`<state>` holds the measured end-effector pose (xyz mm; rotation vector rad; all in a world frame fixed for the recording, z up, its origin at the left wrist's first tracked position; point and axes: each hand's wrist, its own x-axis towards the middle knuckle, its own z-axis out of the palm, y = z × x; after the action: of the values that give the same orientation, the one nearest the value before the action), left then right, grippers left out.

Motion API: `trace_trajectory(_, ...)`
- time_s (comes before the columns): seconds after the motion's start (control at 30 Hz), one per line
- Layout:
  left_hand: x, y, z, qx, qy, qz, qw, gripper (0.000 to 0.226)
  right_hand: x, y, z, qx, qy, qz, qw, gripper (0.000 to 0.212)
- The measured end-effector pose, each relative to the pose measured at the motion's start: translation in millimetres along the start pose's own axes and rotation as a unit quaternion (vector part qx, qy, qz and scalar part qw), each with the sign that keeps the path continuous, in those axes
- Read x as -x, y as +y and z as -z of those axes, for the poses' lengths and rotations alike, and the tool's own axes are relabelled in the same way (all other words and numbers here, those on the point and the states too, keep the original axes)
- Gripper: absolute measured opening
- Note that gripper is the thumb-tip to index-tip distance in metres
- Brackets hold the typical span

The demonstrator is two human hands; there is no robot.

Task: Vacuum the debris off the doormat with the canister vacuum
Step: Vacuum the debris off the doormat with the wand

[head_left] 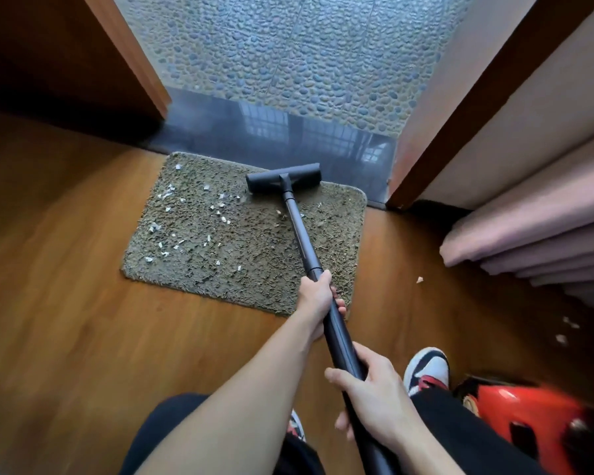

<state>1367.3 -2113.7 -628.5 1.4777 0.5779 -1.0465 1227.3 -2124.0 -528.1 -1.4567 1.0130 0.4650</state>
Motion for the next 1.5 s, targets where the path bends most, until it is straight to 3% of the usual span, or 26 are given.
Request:
trace_trajectory(0.43,19,-27,13,-0.065,-0.023,0.017,0.998,0.020,39,17,-14,-0.070,0.014,-0.021,0.997,0.014)
trace_trajectory(0.93,102,-114,50,-0.084,-0.014,0.029,0.996,0.025,131,89,-50,-0.087,0.002,-0.031,0.996,0.018)
trace_trajectory(1.07,105,-127,53,-0.087,-0.021,0.016,0.996,0.024,138,101,-61,-0.042,0.016,-0.002,0.999,0.034)
trace_trajectory(1.5,44,-77,59,-0.077,-0.032,0.005,0.997,0.017,72,58,-67,-0.058,0.024,0.007,0.998,0.025)
